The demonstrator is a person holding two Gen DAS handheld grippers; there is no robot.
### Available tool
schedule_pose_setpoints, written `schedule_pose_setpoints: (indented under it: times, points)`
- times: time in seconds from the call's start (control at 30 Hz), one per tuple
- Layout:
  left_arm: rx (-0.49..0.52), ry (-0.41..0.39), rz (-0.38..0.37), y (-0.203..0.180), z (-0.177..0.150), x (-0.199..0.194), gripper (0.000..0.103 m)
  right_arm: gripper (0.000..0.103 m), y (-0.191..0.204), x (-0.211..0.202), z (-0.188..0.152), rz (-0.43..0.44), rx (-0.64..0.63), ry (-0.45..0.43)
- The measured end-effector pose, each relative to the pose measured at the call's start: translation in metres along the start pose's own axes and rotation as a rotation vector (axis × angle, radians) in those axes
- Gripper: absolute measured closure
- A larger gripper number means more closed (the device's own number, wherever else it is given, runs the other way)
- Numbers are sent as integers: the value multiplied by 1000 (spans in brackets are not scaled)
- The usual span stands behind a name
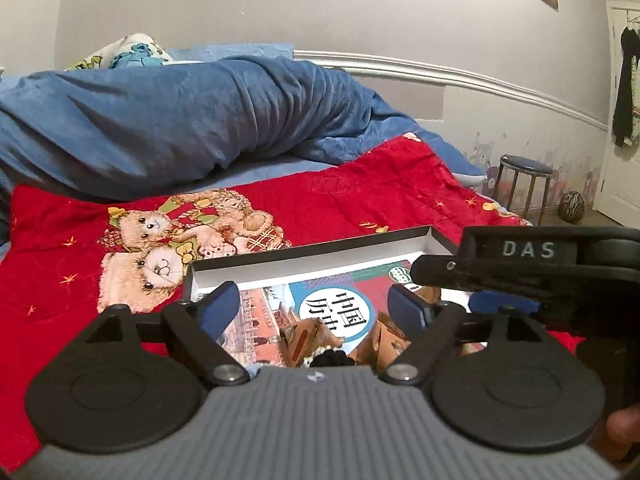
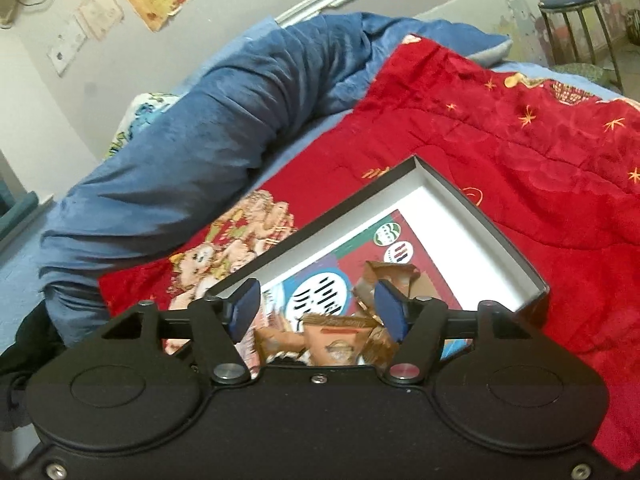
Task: Organize objects
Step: 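Open left tool dropping its packet into box while right tool releases its packet, then move left tool to cream knitted scrunchie while right tool moves to brown beaded scrunchie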
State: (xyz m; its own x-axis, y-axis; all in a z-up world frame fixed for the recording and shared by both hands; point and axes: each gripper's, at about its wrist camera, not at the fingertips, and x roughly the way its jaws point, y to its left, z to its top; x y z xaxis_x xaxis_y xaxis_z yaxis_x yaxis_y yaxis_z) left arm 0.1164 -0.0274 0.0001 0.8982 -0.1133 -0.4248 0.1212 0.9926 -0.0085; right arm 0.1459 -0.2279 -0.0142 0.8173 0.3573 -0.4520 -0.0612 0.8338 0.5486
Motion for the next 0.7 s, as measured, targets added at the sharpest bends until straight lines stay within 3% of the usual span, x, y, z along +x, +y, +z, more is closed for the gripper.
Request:
schedule_pose_setpoints:
  times: [0.13, 0.4, 0.7]
  points:
    - [-7, 4, 0, 1, -3, -19, 14, 32, 5, -26, -10, -3, -18, -17]
    - [4, -7, 10, 11, -13, -59, 13, 30, 20, -76, -29, -62, -125, -29]
    - [-79, 174, 119, 33, -36, -67, 13, 30, 19, -106, -59, -87, -111, 22]
